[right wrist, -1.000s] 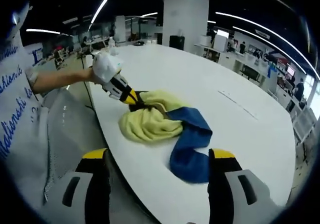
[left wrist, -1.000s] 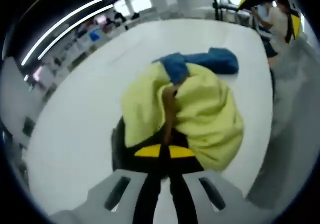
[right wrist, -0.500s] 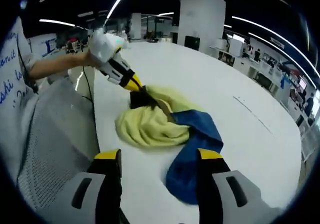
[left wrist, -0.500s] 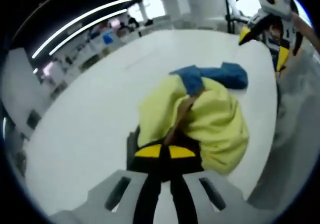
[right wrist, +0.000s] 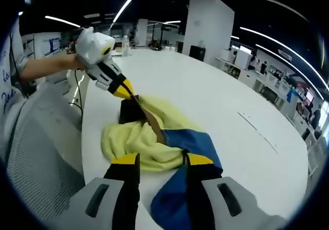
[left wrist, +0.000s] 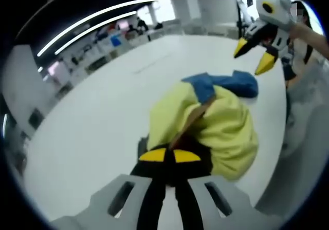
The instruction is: Fold the garment on the visible template until the final outline fits inside the template.
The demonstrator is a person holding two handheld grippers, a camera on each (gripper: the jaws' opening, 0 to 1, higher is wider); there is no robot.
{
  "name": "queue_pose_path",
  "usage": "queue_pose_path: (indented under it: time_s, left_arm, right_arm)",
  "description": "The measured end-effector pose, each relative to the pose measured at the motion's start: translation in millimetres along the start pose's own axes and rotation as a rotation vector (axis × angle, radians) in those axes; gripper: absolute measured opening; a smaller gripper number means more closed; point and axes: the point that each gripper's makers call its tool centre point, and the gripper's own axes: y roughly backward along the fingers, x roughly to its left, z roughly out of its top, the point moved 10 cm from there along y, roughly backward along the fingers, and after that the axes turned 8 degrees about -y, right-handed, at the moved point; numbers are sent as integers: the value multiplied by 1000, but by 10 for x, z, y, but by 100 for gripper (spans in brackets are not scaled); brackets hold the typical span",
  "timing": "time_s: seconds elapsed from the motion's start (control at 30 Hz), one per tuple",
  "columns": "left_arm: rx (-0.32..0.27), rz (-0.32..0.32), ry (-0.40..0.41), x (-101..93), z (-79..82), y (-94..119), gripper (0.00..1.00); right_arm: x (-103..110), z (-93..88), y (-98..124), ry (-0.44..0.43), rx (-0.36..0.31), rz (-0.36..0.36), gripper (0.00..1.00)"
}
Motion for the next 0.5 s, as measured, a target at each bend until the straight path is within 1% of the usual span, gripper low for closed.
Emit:
queue_pose_path:
  time_s: [0.1,0.17,0.23,0.3,0.4,0.47,0.5]
  left_arm:
    - [-8,6,17,41,-6,11,0]
    - [-15,13,29,61,-4,18,0]
    - [-19,21,32,81,-1,25,0]
    - [-20,21,36,94,0,31,0]
    - [-25,23,42,105,6,47,0]
    - [-29,25,48,109,9,56,0]
    - [-30,25,52,110,9,56,0]
  right_arm:
    - [-22,32,-85,44,-7,-25,26]
    - [-27,62,-156,48,-13,-21,24]
    - [-38,92,-238,75,-21,-24,19]
    - [-68,96,-332,82,-12,-23,16]
    - [-94,84,-429,88,5,-12,14]
    - [-95,82,-492,88,15,-1,15]
    - [-63,83,-527,49,6,38,17]
